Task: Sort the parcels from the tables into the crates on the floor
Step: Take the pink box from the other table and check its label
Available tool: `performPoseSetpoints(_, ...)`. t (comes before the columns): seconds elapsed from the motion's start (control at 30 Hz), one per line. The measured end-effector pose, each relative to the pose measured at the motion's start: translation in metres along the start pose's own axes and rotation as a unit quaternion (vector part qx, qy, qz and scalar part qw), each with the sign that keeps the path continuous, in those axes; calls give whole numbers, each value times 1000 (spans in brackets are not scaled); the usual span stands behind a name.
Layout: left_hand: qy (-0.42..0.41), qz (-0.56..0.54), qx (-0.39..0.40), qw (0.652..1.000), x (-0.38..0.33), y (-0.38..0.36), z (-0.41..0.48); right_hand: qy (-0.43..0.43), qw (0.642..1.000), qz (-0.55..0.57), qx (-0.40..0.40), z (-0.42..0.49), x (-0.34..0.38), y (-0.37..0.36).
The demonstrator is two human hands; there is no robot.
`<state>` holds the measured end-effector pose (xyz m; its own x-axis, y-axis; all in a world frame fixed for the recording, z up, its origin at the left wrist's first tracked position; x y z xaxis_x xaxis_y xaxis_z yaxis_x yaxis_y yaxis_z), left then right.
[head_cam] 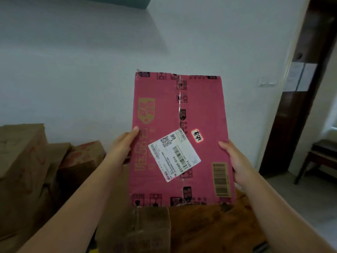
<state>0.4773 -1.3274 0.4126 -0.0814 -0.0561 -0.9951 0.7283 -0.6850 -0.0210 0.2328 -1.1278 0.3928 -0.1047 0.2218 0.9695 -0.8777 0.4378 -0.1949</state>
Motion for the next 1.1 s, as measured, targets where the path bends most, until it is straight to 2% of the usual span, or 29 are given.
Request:
performPoseSetpoints(0.2, -1, -55, 84, 995, 9, -94, 5, -20, 997, 17, -67, -43, 1, 71)
performPoseSetpoints(0.33, 2, -54, 113, 992, 20, -170, 7, -23, 997, 0, -78, -73, 8, 135)
performPoseSetpoints(0.63, 30, -99, 115, 988, 74, -366, 6, 20, 995, -76, -67, -128, 46, 329)
performPoseSetpoints(0.87, 52, -92, 122, 987, 104, -459, 29, 28, 991, -94, -91, -136, 41, 430)
performPoseSetpoints(1.1, 79, -94, 127, 984, 160, -543, 100, 14, 987, -97, -126, -103, 18, 530)
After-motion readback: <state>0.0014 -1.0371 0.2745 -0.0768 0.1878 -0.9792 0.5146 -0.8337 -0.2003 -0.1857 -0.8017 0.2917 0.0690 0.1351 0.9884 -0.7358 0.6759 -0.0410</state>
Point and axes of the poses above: each hand's wrist, its own z-axis towards the middle knuckle, its own y-axis out of the back of the hand, x = y × z, the point moved 10 cm from there along z, towards the middle knuckle, and after that the axes turned 13 degrees about x, right-handed, at the moved point
